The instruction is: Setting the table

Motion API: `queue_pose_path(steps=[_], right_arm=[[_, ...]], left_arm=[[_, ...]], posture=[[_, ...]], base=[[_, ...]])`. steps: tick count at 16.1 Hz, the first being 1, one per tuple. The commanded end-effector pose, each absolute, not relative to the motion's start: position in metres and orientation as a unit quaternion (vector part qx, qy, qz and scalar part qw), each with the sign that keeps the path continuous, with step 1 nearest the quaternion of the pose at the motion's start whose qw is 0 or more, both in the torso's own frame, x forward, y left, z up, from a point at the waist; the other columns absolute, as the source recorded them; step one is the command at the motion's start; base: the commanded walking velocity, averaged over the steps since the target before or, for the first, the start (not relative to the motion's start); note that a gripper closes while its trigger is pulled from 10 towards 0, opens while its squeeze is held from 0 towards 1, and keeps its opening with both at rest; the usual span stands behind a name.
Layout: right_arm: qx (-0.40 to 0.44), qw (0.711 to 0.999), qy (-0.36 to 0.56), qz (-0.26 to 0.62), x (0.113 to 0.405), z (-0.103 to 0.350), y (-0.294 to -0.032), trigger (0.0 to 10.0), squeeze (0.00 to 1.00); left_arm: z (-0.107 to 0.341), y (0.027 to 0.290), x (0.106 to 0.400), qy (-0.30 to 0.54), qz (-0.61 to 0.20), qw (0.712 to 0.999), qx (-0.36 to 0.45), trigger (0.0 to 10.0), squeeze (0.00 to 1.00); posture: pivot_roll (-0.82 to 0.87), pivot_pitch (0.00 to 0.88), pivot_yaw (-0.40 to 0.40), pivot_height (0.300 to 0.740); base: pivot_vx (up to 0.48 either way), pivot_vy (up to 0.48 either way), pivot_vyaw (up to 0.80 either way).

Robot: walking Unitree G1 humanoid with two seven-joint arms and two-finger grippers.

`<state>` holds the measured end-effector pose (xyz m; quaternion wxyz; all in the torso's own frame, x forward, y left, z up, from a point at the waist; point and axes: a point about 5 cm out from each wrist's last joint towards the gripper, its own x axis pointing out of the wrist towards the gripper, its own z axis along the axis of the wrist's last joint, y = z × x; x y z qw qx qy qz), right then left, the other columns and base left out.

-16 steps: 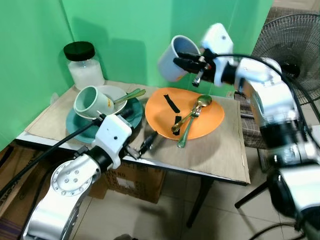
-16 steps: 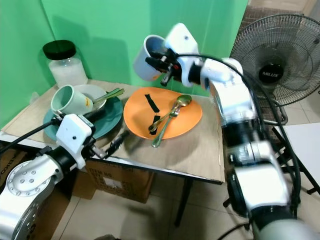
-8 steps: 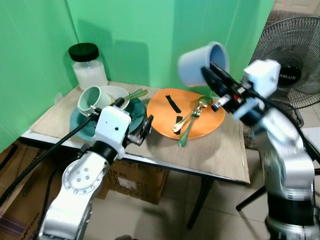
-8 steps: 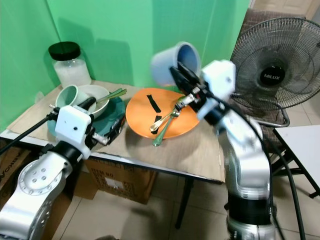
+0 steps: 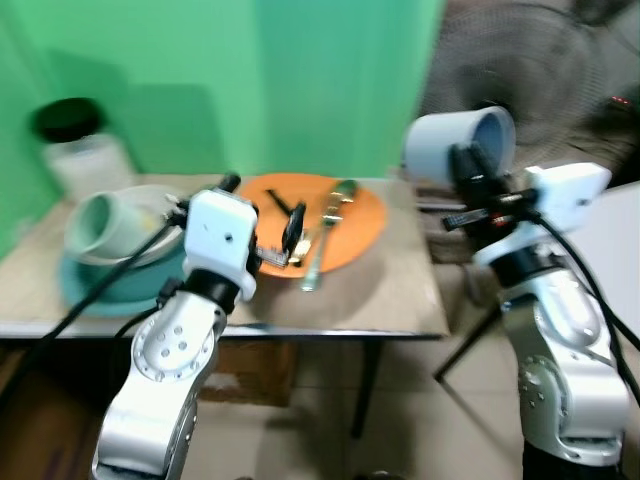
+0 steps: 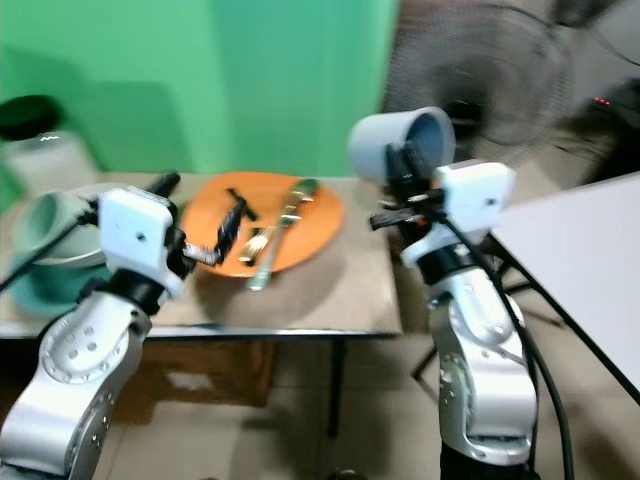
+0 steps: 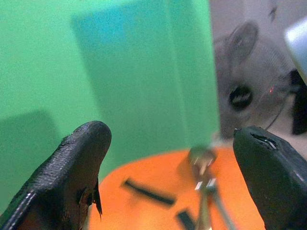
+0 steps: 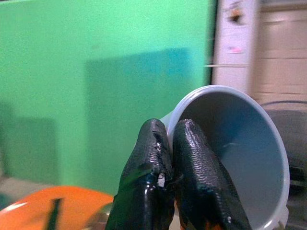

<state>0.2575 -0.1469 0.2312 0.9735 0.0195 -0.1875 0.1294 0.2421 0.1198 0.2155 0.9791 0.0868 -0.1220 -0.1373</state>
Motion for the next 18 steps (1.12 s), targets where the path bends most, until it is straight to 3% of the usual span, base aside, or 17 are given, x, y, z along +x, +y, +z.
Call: queue_pose_path(steps=[1, 5, 11, 18], right_arm=[[0.021, 0.971, -0.207, 0.121, 0.254, 0.241, -0.148, 10.0, 0.0], [0.049, 0.977, -0.187, 0.091, 0.253, 0.244, -0.153, 10.0, 0.0], [0.009, 0.993, -0.105, 0.055, 0.24, 0.215, -0.169, 10.0, 0.0], [0.006, 0.994, -0.101, 0.034, 0.244, 0.216, -0.164, 10.0, 0.0]], left_arm=[[0.223, 0.123, 0.242, -0.131, -0.126, 0.98, 0.081, 10.0, 0.0], [0.237, 0.13, 0.247, -0.151, -0.104, 0.98, 0.079, 10.0, 0.0], [0.223, 0.14, 0.251, -0.117, -0.081, 0.986, 0.087, 10.0, 0.0], [0.221, 0.138, 0.253, -0.115, -0.082, 0.986, 0.089, 10.0, 0.0]], posture=[[-0.07, 0.041, 0.008, 0.74], [-0.07, 0.033, 0.007, 0.74], [-0.08, 0.0, 0.005, 0.74], [-0.07, 0.006, 0.007, 0.74]], base=[[0.0, 0.0, -0.79], [0.0, 0.0, -0.79], [0.0, 0.0, -0.79], [0.0, 0.0, -0.79]])
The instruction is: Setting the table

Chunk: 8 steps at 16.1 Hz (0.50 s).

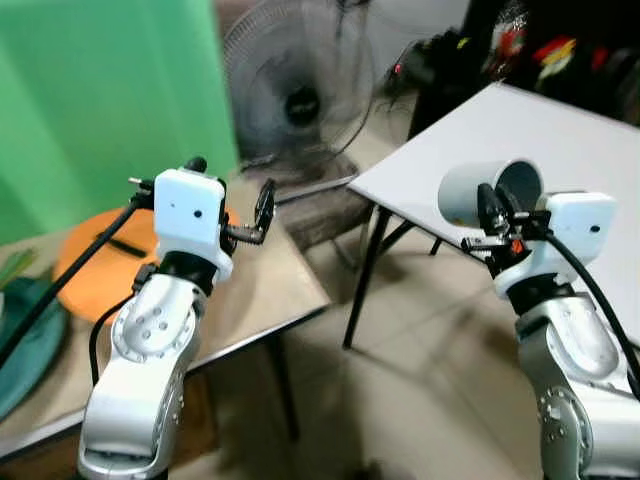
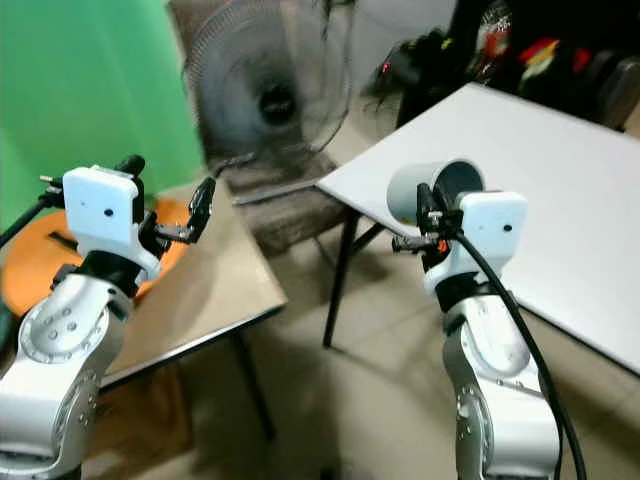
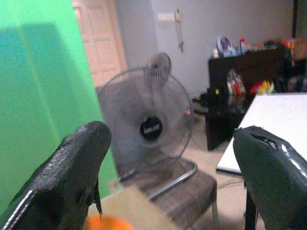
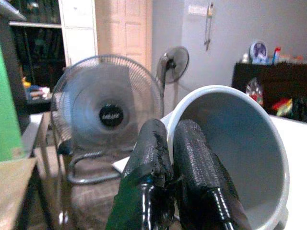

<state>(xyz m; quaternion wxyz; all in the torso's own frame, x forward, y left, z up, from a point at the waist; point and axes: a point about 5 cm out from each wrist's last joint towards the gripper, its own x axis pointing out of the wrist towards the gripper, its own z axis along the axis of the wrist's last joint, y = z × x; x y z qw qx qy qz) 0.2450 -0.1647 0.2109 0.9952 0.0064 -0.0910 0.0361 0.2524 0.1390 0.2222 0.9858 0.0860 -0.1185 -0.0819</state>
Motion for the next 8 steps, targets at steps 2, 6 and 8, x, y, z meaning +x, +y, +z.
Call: queue_pose_path(steps=[2, 6, 8], right_arm=[[0.003, 0.994, -0.099, 0.035, 0.244, 0.217, -0.163, 10.0, 0.0], [-0.006, 0.995, -0.092, 0.03, 0.247, 0.216, -0.163, 10.0, 0.0], [-0.018, 0.997, -0.076, 0.017, 0.249, 0.211, -0.164, 10.0, 0.0]], left_arm=[[0.221, 0.137, 0.252, -0.115, -0.084, 0.987, 0.078, 10.0, 0.0], [0.212, 0.138, 0.251, -0.107, -0.074, 0.988, 0.08, 10.0, 0.0], [0.207, 0.139, 0.251, -0.102, -0.06, 0.991, 0.066, 10.0, 0.0]], posture=[[-0.07, 0.011, 0.005, 0.74], [-0.07, 0.017, 0.002, 0.74], [-0.07, 0.019, 0.0, 0.74]], base=[[0.0, 0.0, -0.79], [0.0, 0.0, -0.79], [0.0, 0.0, -0.79]])
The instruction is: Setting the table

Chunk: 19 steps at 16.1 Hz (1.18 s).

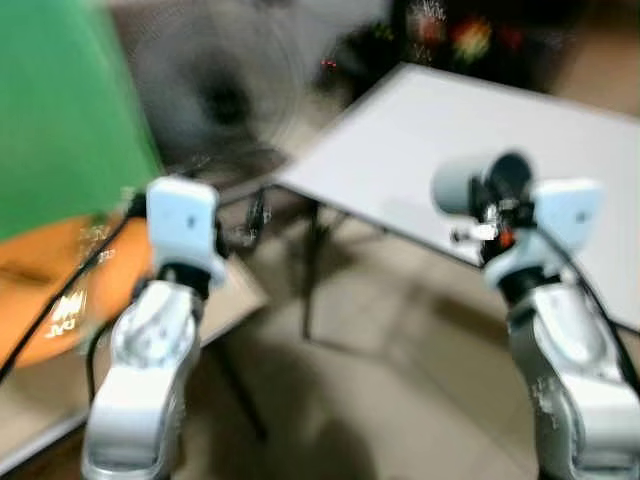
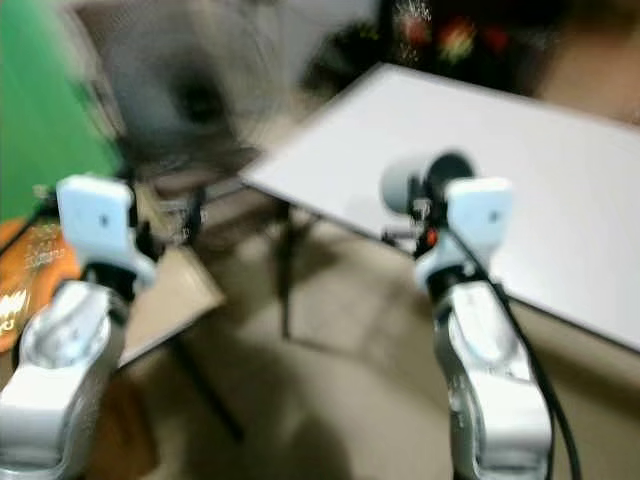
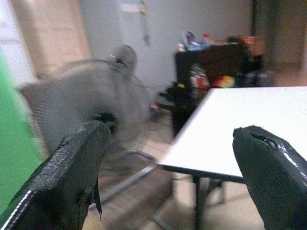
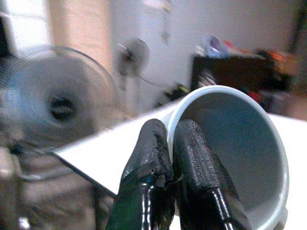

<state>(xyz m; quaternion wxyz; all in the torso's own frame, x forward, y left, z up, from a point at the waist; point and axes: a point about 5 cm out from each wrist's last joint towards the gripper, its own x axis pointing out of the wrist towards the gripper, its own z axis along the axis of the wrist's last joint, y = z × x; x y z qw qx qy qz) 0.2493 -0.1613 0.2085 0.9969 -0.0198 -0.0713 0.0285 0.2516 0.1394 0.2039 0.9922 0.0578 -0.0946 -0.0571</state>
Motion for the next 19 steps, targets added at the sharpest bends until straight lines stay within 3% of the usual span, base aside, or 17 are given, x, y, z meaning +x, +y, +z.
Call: queue_pose_path(steps=[1, 8, 19], right_arm=[[-0.025, 0.997, -0.069, 0.013, 0.25, 0.208, -0.164, 10.0, 0.0], [-0.049, 0.998, -0.032, 0.023, 0.255, 0.196, -0.163, 10.0, 0.0], [-0.073, 0.996, -0.015, 0.05, 0.262, 0.188, -0.16, 10.0, 0.0]], left_arm=[[0.201, 0.14, 0.251, -0.094, -0.055, 0.992, 0.058, 10.0, 0.0], [0.185, 0.14, 0.251, -0.07, -0.086, 0.991, 0.07, 10.0, 0.01], [0.173, 0.145, 0.253, -0.054, -0.072, 0.994, 0.056, 10.0, 0.03]], posture=[[-0.07, 0.019, 0.0, 0.74], [-0.08, 0.023, 0.001, 0.74], [-0.08, 0.031, -0.012, 0.74]], base=[[0.0, 0.0, -0.79], [0.037, 0.0, -0.79], [0.322, 0.0, 0.0]])
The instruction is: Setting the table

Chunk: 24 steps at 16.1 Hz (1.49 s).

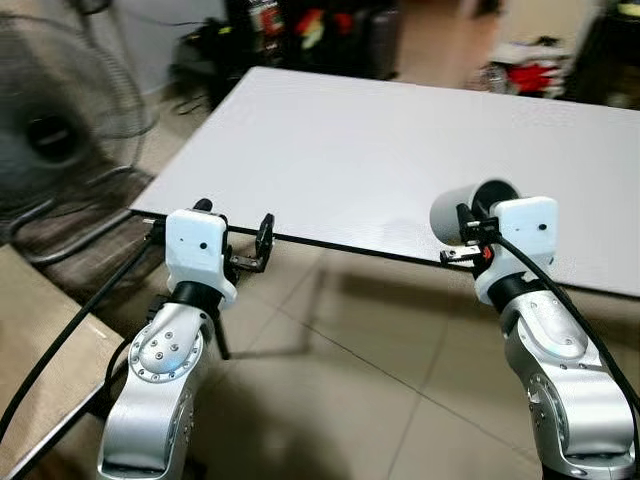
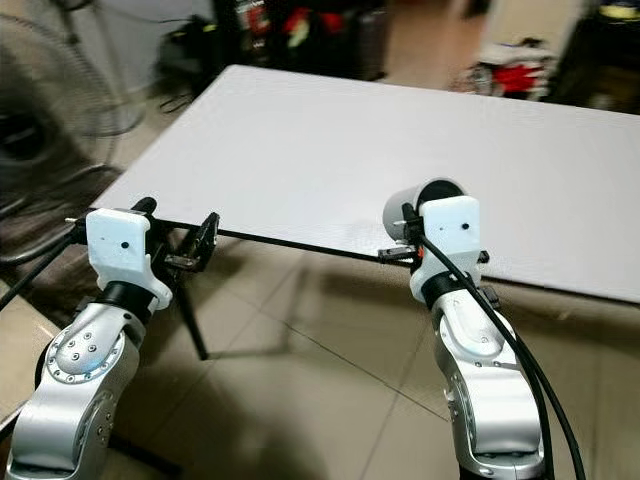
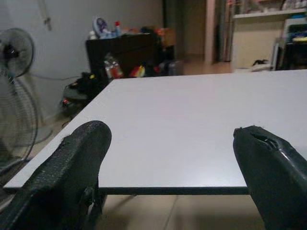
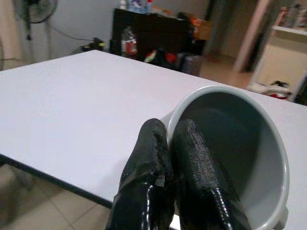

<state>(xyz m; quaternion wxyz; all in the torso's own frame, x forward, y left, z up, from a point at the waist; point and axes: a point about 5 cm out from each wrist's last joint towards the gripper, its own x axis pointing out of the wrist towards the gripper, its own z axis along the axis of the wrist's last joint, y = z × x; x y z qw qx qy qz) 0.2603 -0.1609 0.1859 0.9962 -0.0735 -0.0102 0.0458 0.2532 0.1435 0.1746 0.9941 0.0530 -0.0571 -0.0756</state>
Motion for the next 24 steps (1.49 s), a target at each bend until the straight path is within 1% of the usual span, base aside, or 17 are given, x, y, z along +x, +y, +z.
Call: queue_pose_path(steps=[1, 3, 4, 8, 9, 15, 18, 24], right_arm=[[-0.07, 0.996, -0.017, 0.055, 0.2618, 0.1887, -0.159, 10.0, 0.0], [-0.062, 0.996, -0.017, 0.062, 0.2615, 0.1888, -0.1573, 10.0, 0.0], [-0.06, 0.996, -0.012, 0.066, 0.261, 0.1874, -0.1558, 10.0, 0.0], [-0.061, 0.996, -0.01, 0.067, 0.2602, 0.1863, -0.1552, 10.0, 0.0], [-0.059, 0.996, -0.01, 0.064, 0.2596, 0.1859, -0.1556, 10.0, 0.0], [-0.057, 0.997, -0.006, 0.061, 0.2557, 0.1831, -0.1553, 10.0, 0.0], [-0.059, 0.996, -0.006, 0.065, 0.255, 0.1827, -0.154, 10.0, 0.0], [-0.055, 0.996, -0.008, 0.076, 0.2537, 0.182, -0.1512, 10.0, 0.0]], left_arm=[[0.1725, 0.1456, 0.2533, -0.054, -0.072, 0.994, 0.056, 10.0, 0.03], [0.1728, 0.1454, 0.2527, -0.055, -0.073, 0.994, 0.056, 10.0, 0.03], [0.173, 0.1453, 0.2525, -0.055, -0.074, 0.994, 0.057, 10.0, 0.03], [0.1727, 0.1449, 0.2521, -0.055, -0.08, 0.993, 0.06, 10.0, 0.03], [0.1726, 0.145, 0.252, -0.055, -0.082, 0.993, 0.06, 10.0, 0.03], [0.1685, 0.1426, 0.2505, -0.051, -0.097, 0.992, 0.063, 10.0, 0.03], [0.1669, 0.1433, 0.2493, -0.048, -0.099, 0.992, 0.063, 10.0, 0.02], [0.1664, 0.1451, 0.2472, -0.047, -0.102, 0.991, 0.069, 10.0, 0.02]], posture=[[-0.08, 0.032, -0.013, 0.74], [-0.08, 0.032, -0.015, 0.74], [-0.08, 0.032, -0.016, 0.74], [-0.08, 0.027, -0.011, 0.74], [-0.09, 0.026, -0.007, 0.74], [-0.09, 0.011, 0.004, 0.74], [-0.09, 0.008, 0.005, 0.74], [-0.08, 0.004, 0.005, 0.74]], base=[[0.379, 0.0, 0.0], [0.388, 0.0, 0.0], [0.394, 0.0, -0.8], [0.394, 0.0, 0.0], [0.398, 0.0, -0.8], [0.388, 0.0, 0.0], [0.371, 0.0, -0.69], [0.349, 0.0, 0.0]])
